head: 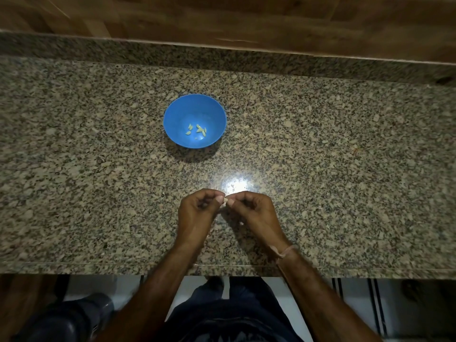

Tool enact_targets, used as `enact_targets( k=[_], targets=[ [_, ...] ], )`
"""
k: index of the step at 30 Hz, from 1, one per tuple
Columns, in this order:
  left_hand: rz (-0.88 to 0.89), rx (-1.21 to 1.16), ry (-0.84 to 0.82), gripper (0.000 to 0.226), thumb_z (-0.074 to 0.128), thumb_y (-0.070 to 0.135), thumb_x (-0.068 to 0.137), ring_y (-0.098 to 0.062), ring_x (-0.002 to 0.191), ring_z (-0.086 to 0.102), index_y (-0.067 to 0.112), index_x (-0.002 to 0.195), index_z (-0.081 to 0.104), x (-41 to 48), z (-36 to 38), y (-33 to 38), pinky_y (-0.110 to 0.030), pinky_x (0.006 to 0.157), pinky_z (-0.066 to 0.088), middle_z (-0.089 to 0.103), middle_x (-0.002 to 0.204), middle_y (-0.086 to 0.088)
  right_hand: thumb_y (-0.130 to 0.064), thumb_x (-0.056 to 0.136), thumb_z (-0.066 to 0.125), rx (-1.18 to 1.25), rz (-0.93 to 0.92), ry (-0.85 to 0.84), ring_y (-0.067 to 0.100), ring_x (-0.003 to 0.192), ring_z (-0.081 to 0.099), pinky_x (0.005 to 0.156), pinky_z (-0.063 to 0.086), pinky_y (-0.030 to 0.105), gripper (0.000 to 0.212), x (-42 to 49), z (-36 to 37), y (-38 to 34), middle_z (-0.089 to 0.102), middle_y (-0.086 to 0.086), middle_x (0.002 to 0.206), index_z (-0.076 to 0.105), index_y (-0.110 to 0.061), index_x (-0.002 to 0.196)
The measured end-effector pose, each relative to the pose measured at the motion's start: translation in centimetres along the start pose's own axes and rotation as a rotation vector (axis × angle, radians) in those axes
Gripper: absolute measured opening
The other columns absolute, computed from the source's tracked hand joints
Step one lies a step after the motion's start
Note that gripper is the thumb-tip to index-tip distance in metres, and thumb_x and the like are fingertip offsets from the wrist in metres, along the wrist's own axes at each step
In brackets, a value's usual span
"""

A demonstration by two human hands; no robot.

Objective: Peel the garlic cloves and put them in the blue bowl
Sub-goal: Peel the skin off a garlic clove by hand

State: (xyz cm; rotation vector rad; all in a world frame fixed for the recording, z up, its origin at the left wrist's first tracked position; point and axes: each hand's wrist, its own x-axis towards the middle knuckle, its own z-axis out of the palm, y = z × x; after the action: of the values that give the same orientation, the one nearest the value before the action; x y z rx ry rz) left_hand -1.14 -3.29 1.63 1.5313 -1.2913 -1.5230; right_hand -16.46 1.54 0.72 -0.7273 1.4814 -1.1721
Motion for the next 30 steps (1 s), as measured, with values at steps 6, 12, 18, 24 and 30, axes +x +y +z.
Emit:
enact_targets(
  k=[6,12,18,24,30],
  targets=[
    [-0.004,-0.012,0.024,0.011,0.075,0.010,0.093,-0.021,0.079,0.073,0.020,0.090,0.080,-0.2,0.0,0.5,-0.031,0.070,0.059,0.078,0.083,-0.001,-0.009,0.094,0.076,-0.198,-0.087,0.050,0.027,0.086,0.078,0.083,0.063,0.052,0.007,0.1,0.4,0.1,0.081,0.003,0.088,0.081,-0.011,0.098],
    [0.140,0.100,0.032,0.018,0.075,0.007,0.091,-0.007,0.081,0.073,0.023,0.087,0.077,-0.6,0.2,0.8,-0.020,0.073,0.057,0.077,0.083,0.009,-0.014,0.092,0.074,-0.315,-0.136,0.083,0.019,0.076,0.077,0.074,0.063,0.050,0.006,-0.1,0.9,0.0,0.078,-0.001,0.079,0.078,-0.018,0.090],
    [0.084,0.039,0.034,0.016,0.075,0.005,0.091,-0.011,0.082,0.074,0.020,0.088,0.079,-0.6,0.3,0.2,-0.021,0.074,0.058,0.078,0.084,0.006,-0.022,0.088,0.070,-0.421,-0.174,0.096,0.020,0.072,0.075,0.068,0.061,0.049,0.006,0.3,0.9,0.7,0.076,-0.003,0.075,0.073,-0.024,0.084],
    [-0.233,-0.278,-0.018,0.008,0.073,0.006,0.094,-0.023,0.079,0.069,0.009,0.100,0.077,0.1,0.5,-1.0,-0.040,0.076,0.054,0.080,0.093,-0.011,-0.014,0.092,0.073,-0.247,-0.119,0.113,0.027,0.072,0.076,0.070,0.063,0.052,0.005,-0.1,1.2,0.4,0.077,0.004,0.077,0.076,-0.016,0.088],
    [-0.337,-0.399,-0.012,0.010,0.072,0.012,0.096,-0.016,0.069,0.059,0.008,0.103,0.077,0.3,0.9,-1.3,-0.032,0.068,0.047,0.074,0.084,-0.010,-0.012,0.097,0.070,-0.286,-0.055,0.100,0.022,0.079,0.076,0.078,0.063,0.048,0.010,0.0,0.8,1.1,0.079,0.001,0.082,0.078,-0.014,0.091]
  ],
)
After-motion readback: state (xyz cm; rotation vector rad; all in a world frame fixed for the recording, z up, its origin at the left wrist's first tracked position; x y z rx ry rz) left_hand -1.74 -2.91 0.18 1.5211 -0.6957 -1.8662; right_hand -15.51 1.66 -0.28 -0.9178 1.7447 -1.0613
